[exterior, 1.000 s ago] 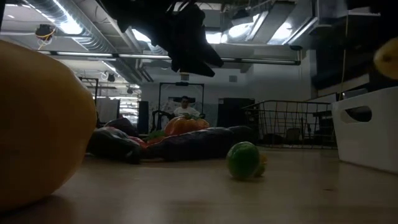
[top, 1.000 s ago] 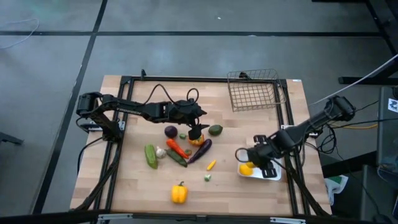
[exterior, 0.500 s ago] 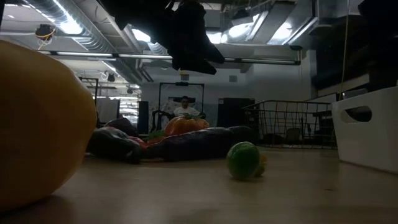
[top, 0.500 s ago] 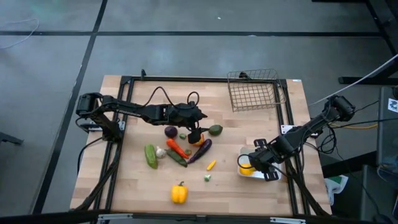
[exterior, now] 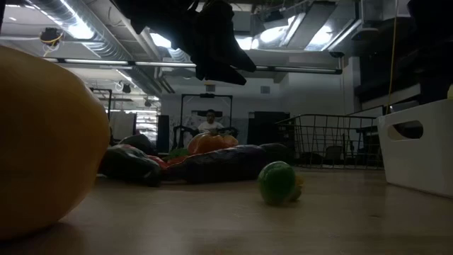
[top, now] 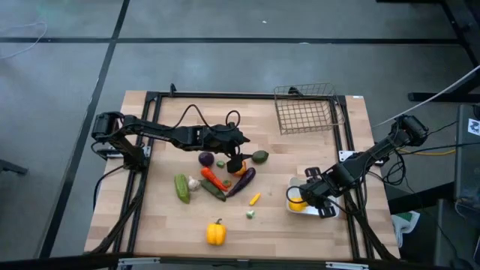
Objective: Sort produce into baskets
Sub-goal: Put the yellow lemon into the white bin, then put the top orange tomato into the white bin
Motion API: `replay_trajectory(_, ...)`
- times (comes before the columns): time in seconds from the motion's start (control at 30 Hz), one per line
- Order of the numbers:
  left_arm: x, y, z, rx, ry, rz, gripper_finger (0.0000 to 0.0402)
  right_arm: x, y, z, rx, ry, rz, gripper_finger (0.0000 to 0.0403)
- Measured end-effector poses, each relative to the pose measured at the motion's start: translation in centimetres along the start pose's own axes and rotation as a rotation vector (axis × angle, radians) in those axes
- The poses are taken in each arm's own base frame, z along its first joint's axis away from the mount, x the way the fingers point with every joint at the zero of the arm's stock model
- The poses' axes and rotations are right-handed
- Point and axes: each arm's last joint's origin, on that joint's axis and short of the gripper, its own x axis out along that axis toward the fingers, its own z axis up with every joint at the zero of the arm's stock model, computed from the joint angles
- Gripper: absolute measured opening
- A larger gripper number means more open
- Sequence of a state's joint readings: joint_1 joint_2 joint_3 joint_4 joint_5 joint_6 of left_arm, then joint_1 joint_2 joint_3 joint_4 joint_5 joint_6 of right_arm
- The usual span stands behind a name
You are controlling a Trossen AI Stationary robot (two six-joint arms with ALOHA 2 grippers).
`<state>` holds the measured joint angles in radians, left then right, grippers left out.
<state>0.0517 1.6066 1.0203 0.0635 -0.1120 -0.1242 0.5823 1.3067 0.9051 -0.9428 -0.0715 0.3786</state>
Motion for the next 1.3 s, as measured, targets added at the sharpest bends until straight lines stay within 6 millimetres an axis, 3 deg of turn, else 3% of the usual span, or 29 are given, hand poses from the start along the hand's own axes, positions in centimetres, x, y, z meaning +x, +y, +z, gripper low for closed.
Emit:
replay_trajectory(0.1, 0.0, 0.01, 0.0, 0.0, 0.0, 0.0, 0.0301, 0.0, 0.0, 0.0, -0.03, 0.0, -0.001, 0.0208)
replay_trajectory(0.37, 0.0, 0.01, 0.0, -0.048, 0.0, 0.0, 0.0301, 0.0, -0.03, 0.01, -0.043, -0.003, -0.01, 0.0306)
replay_trajectory(0.57, 0.0, 0.04, 0.0, -0.063, 0.0, 0.001, 0.0301, 0.0, -0.02, 0.02, -0.044, -0.005, -0.01, 0.0351)
replay_trajectory(0.73, 0.01, 0.05, 0.01, -0.121, 0.0, 0.001, 0.031, 0.0, -0.02, 0.03, -0.044, -0.006, -0.009, 0.036)
replay_trajectory(0.97, 0.07, 0.74, 0.09, -0.214, -0.003, 0.018, 0.0356, 0.0, -0.02, 0.03, -0.044, -0.006, -0.009, 0.036)
replay_trajectory(1.3, 0.02, 0.15, 0.02, -0.083, 0.0, 0.0, 0.0394, 0.0, -0.02, 0.03, -0.044, -0.006, -0.009, 0.036)
